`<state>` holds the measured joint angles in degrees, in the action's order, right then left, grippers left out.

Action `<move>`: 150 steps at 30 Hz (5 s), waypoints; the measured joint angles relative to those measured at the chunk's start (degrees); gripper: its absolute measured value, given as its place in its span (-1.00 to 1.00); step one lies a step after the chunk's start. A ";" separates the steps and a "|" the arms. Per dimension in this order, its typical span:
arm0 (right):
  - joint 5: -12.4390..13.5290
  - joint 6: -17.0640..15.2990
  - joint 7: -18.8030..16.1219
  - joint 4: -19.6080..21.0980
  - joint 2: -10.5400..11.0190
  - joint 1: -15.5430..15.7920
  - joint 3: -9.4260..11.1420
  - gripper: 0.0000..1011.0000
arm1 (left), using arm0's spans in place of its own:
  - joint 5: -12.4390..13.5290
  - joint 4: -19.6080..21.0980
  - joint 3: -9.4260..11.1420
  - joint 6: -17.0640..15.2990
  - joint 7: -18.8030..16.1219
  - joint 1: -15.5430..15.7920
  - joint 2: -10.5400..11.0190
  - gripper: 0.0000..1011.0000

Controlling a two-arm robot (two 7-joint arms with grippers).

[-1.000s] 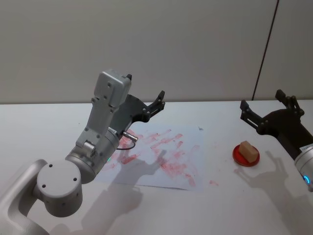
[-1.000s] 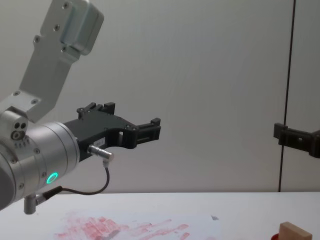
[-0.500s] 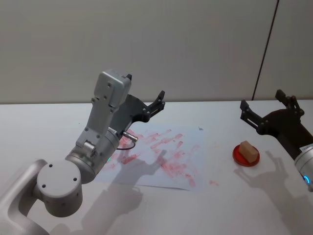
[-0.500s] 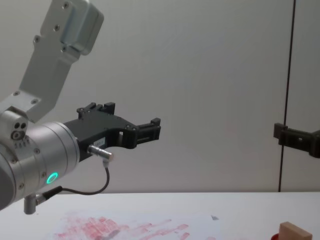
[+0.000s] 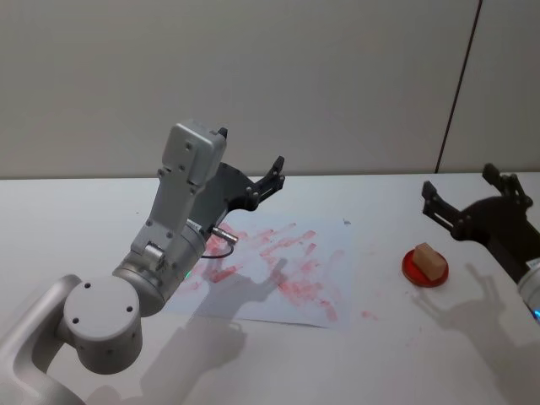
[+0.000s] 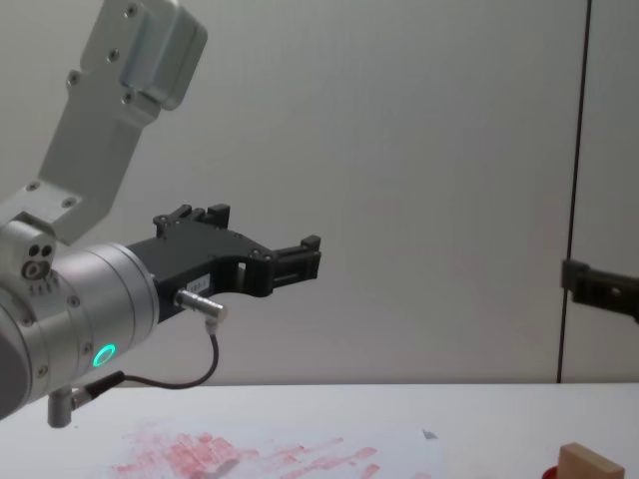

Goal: Use the one hand to pick up the stamp and affix it onto the A4 paper.

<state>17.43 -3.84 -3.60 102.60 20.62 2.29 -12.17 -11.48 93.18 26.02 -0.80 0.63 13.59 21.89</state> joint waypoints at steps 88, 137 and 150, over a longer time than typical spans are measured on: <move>-9.08 -17.60 -0.83 -15.01 -5.99 -7.31 -2.42 -0.38 | 0.00 0.00 0.00 0.00 0.00 0.00 0.00 0.98; -8.85 -12.90 -14.67 -16.41 -13.92 -13.86 -8.22 -0.55 | 0.00 0.00 0.00 0.00 0.00 0.00 -0.01 0.98; -15.35 -14.26 -17.74 -23.21 -15.71 -16.16 -10.57 -0.55 | 0.00 0.00 0.00 0.00 0.00 0.00 0.00 0.98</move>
<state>2.08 -18.10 -21.34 79.40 4.91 -13.86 -22.74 -11.48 93.18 26.02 -0.80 0.63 13.59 21.89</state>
